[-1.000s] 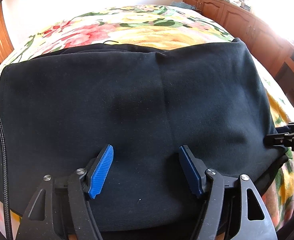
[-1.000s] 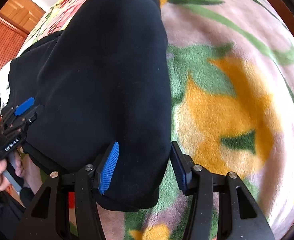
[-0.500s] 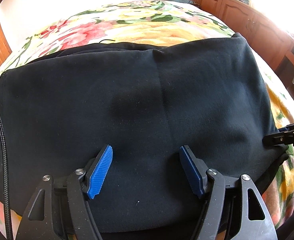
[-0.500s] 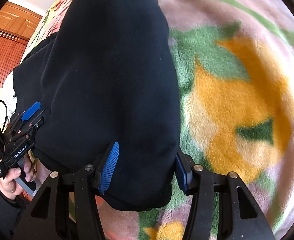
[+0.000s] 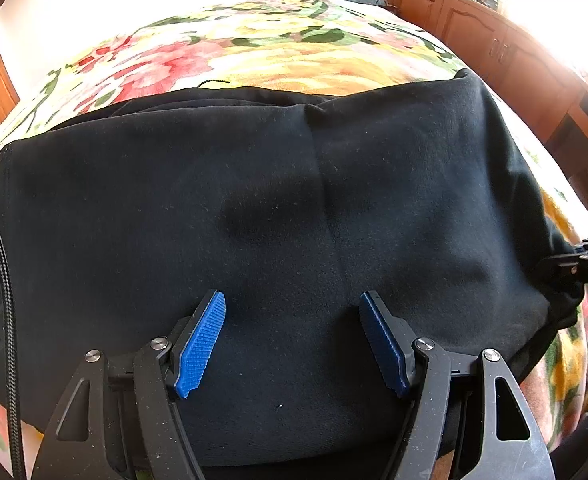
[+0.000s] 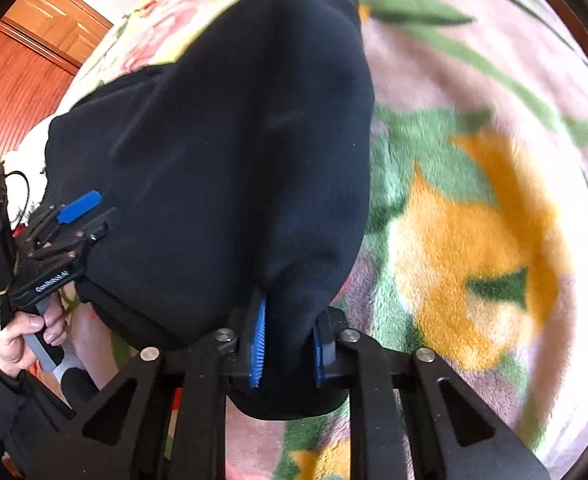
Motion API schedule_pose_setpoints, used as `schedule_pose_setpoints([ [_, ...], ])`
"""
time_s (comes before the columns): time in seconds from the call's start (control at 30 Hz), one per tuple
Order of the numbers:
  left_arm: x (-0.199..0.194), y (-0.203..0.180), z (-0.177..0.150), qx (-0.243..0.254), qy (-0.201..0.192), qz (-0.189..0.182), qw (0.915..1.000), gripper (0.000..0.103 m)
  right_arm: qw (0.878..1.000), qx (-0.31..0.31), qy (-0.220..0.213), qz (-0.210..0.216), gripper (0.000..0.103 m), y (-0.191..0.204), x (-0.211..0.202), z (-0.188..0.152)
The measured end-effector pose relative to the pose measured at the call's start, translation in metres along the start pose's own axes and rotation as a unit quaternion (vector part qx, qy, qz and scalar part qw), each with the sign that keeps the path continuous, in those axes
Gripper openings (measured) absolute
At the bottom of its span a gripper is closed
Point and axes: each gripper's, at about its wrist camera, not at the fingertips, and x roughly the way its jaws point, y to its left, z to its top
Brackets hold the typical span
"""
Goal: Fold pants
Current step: 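Grasp the folded black pants edge with the right gripper while the left gripper grasps it too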
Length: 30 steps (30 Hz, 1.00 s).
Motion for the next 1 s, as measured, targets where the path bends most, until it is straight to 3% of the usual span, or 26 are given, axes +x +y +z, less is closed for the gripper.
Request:
schedule_pose_setpoints([
  [0.3, -0.027, 0.021, 0.019, -0.052, -0.014, -0.037, 0.9978, 0.071, 0.994, -0.038, -0.101, 0.024, 0.017, 0.031, -0.043, 0.007],
  [0.5, -0.068, 0.041, 0.034, -0.098, -0.05, -0.114, 0.9873, 0.071, 0.988, -0.074, -0.134, 0.029, 0.017, 0.079, -0.049, -0.005],
  [0.57, -0.079, 0.042, 0.04, -0.095, -0.059, -0.131, 0.9851, 0.071, 0.985, -0.097, -0.141, 0.021, 0.017, 0.1, -0.046, -0.008],
  [0.7, -0.09, 0.033, 0.055, -0.076, -0.05, -0.166, 0.9818, 0.071, 0.981, -0.128, -0.143, 0.022, 0.017, 0.106, -0.045, -0.023],
  [0.87, -0.088, 0.011, 0.1, -0.042, -0.016, -0.203, 0.9781, 0.071, 0.976, -0.161, -0.142, 0.023, 0.017, 0.122, -0.037, -0.025],
  [1.0, -0.08, -0.014, 0.134, -0.006, 0.015, -0.197, 0.9802, 0.071, 0.974, -0.172, -0.146, 0.027, 0.017, 0.122, -0.041, -0.03],
])
